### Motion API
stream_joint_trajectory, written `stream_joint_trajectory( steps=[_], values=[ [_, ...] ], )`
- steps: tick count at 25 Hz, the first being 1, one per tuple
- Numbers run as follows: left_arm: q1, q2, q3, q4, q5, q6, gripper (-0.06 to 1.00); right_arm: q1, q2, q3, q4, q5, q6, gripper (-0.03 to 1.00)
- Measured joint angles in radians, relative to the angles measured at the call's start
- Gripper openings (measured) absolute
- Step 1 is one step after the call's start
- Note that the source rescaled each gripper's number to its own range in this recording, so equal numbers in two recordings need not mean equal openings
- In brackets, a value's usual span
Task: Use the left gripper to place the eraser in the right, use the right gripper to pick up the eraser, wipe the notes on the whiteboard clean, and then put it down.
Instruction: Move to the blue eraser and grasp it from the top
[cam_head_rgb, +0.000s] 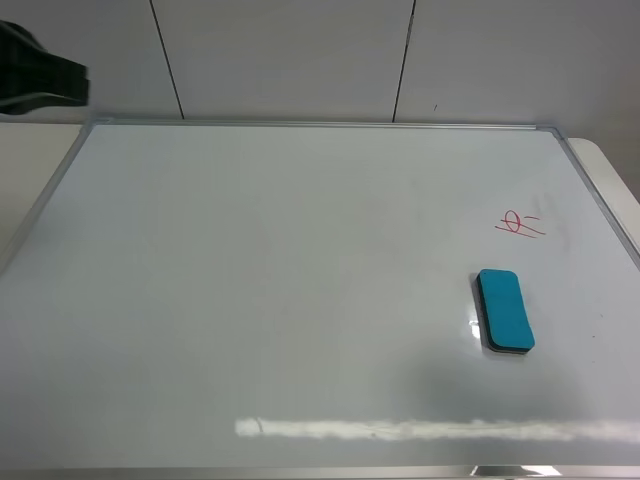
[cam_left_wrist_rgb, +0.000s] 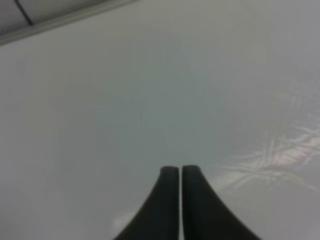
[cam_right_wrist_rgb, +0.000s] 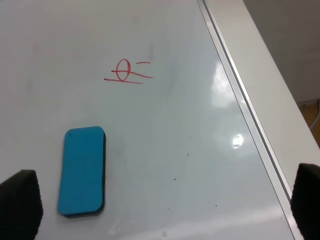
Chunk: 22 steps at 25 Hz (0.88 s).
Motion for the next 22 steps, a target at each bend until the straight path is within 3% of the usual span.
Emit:
stream_joint_trajectory(
  steps=[5,7,8,11,12,15,22],
  values=[
    [0.149,-0.289,0.050,0.050,0.130,0.000,0.11,0.000,0.000,0.000,0.000,0.000,0.000,1.00],
    [0.198,-0.387,0.050,0.084,0.221,0.022,0.25,0.000,0.000,0.000,0.000,0.000,0.000,1.00],
    [0.214,-0.425,0.051,0.096,0.265,0.039,0.35,0.000,0.000,0.000,0.000,0.000,0.000,1.00],
    [0.249,-0.508,0.056,0.102,0.366,0.054,0.80,0.000,0.000,0.000,0.000,0.000,0.000,1.00],
    [0.254,-0.533,0.056,0.102,0.389,0.046,0.89,0.000,0.000,0.000,0.000,0.000,0.000,1.00],
    [0.260,-0.602,0.056,0.091,0.432,0.025,0.98,0.000,0.000,0.000,0.000,0.000,0.000,1.00],
    [0.260,-0.788,0.067,-0.057,0.561,0.061,0.99,0.000,0.000,0.000,0.000,0.000,0.000,1.00]
  ],
)
